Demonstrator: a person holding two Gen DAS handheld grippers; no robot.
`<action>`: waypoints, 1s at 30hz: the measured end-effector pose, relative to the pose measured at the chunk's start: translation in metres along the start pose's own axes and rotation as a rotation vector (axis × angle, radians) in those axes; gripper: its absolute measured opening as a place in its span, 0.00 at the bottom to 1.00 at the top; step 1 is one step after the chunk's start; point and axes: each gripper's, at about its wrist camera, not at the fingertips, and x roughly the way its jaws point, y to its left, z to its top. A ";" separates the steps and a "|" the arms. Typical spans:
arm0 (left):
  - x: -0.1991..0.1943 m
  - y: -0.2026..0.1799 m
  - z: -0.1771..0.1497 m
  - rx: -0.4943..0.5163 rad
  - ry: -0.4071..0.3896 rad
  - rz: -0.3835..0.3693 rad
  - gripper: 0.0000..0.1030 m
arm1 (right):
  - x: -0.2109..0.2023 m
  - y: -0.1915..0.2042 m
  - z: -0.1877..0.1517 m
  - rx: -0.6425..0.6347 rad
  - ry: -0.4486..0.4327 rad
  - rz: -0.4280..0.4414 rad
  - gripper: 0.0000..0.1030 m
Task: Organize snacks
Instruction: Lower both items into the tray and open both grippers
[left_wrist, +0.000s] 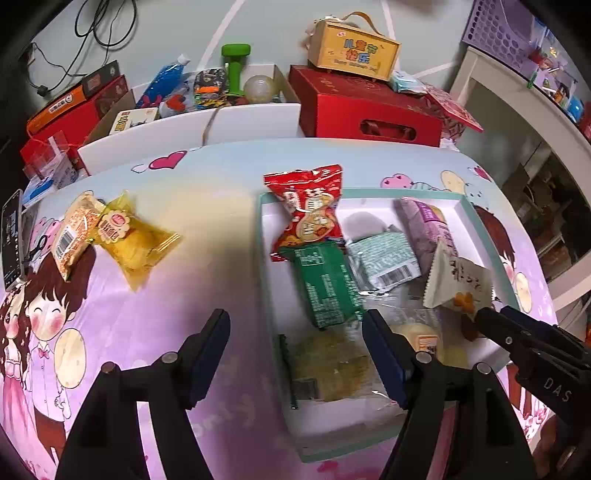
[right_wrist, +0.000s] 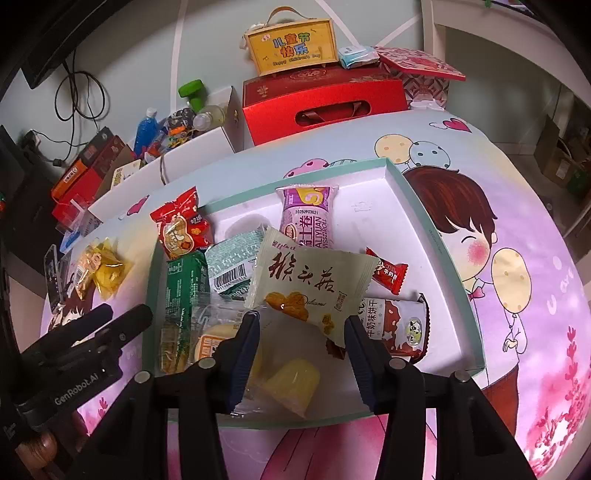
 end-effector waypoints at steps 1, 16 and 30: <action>0.000 0.002 0.000 -0.002 -0.002 0.012 0.83 | 0.000 0.000 0.000 -0.001 0.001 -0.002 0.57; 0.000 0.015 -0.001 0.003 -0.035 0.120 0.91 | 0.005 -0.001 0.002 -0.021 -0.013 -0.018 1.00; -0.002 0.015 -0.001 0.007 -0.035 0.120 0.92 | 0.004 -0.002 0.003 -0.021 -0.028 -0.020 1.00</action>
